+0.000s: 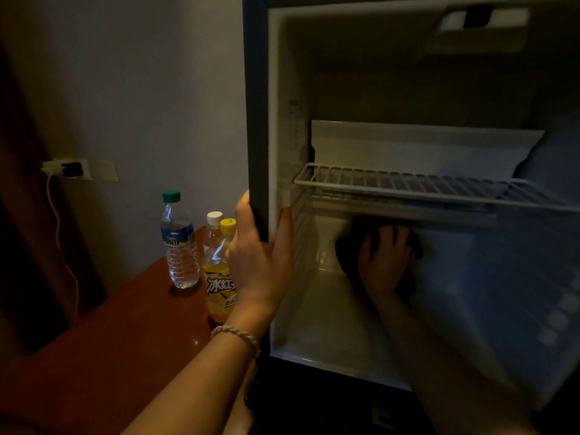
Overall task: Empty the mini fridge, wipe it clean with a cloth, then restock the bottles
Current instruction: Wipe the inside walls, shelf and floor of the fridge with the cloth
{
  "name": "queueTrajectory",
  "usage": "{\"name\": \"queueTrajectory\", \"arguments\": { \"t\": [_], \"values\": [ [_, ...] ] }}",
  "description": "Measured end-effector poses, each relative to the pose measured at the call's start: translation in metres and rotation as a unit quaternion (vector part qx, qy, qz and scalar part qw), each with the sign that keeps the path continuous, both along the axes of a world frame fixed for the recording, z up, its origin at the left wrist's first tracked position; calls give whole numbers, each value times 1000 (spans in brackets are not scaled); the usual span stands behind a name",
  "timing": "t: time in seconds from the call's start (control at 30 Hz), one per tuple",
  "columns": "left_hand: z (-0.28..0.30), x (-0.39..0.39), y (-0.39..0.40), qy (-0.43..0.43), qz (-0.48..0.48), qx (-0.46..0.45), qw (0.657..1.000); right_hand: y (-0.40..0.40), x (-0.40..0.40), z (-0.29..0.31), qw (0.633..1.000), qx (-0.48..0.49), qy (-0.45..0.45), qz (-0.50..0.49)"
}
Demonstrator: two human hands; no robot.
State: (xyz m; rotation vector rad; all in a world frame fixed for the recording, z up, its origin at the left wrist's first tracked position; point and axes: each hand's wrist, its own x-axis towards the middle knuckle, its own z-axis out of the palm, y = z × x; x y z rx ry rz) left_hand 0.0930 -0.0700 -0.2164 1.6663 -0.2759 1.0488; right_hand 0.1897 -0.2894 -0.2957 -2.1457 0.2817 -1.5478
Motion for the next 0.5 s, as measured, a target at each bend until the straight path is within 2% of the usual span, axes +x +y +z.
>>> {"name": "queueTrajectory", "arguments": {
  "t": [0.13, 0.3, 0.5],
  "values": [
    [0, 0, 0, -2, 6, 4, 1000, 42, 10, 4, 995, 95, 13, -1],
    [0, -1, 2, 1, -1, 16, 1000, 86, 24, 7, 997, 45, 26, 58],
    [0, 0, 2, 2, -1, 17, 1000, 65, 25, 4, 997, -34, 31, 57]
  ]
}}
